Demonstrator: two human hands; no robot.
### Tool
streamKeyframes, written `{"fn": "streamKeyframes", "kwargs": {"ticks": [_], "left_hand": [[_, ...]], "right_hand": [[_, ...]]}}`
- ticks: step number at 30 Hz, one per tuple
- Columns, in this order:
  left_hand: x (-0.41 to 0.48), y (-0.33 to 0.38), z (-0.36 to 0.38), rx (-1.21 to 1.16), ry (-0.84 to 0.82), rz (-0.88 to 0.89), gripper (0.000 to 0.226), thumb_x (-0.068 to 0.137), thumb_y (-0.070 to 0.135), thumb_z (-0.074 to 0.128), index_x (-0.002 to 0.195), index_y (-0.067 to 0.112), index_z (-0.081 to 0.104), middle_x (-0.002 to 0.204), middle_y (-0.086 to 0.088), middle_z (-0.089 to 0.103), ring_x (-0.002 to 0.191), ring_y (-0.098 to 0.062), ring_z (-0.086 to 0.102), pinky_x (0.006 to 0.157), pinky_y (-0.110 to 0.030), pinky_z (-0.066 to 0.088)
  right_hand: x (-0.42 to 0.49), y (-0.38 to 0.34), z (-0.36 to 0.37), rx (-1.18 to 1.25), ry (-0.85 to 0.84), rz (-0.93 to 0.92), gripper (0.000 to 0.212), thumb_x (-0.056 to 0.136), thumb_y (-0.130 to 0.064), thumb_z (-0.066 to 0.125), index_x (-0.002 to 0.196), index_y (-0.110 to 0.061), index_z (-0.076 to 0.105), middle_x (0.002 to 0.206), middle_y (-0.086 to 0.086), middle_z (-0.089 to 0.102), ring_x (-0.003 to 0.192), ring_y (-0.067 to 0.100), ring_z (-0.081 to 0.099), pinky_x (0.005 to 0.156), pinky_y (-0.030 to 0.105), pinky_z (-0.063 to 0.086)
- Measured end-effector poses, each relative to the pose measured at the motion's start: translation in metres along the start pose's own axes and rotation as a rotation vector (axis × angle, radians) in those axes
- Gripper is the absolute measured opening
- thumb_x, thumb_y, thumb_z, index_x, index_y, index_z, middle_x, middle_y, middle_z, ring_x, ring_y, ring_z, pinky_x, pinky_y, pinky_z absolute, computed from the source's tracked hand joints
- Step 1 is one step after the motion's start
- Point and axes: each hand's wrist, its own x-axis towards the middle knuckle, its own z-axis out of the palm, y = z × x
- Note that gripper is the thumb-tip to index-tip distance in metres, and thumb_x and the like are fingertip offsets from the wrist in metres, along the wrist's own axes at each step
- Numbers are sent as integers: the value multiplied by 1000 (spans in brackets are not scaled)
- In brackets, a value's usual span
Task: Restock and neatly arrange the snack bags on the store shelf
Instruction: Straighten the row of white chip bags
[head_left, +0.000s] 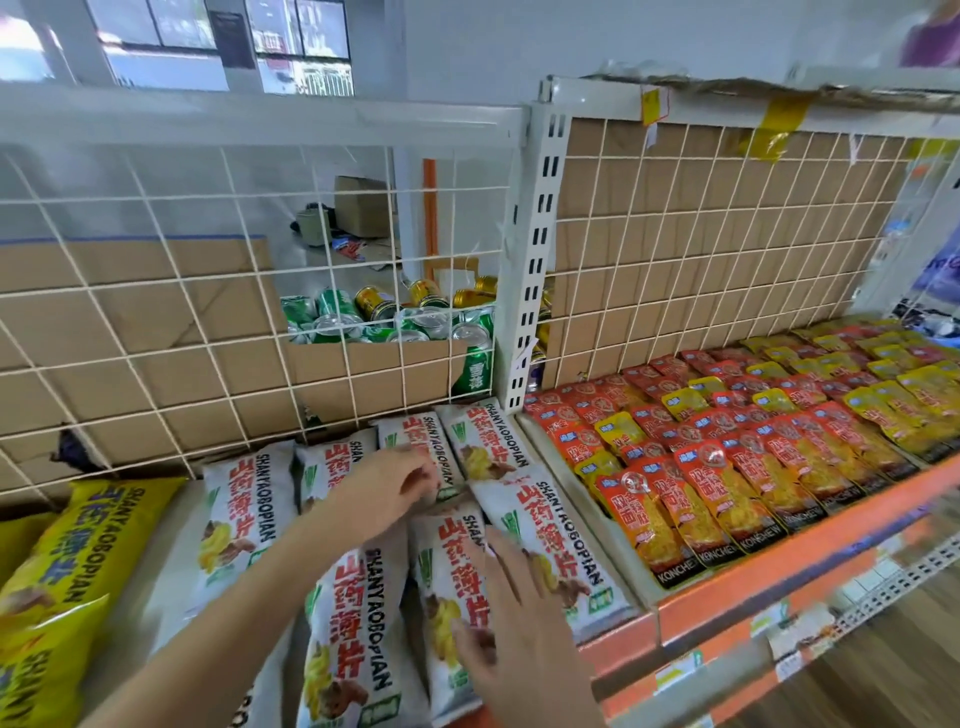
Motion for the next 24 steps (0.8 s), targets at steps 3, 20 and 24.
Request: {"fn": "streamKeyframes", "kwargs": {"ticks": [3,20,24], "left_hand": [[-12,0,1,84,-7,-29,21,95,33,47,99,18,61,98,4,56,85,-10,50,78,-25,42],[-19,6,3,114,-89,-127,33,99,36,34,86,15,56,91,-3,59,85,-17,55,70,-26,38],[-14,12,-6,-82,-208,-161,25,100,29,37,89,15,55,85,3,53,76,-13,50,62,-24,36]], "right_hand": [[1,-15,12,-50,-110,59,65,62,-54,38,120,-27,47,114,-7,63,88,10,68,58,19,55],[-5,-29,21,-142,-118,209,101,21,-54,75,116,-32,52,121,-2,54,85,18,69,61,34,56],[-4,-31,21,-127,-101,199,95,28,-55,70,118,-31,51,121,-2,59,88,17,69,62,33,56]]}}
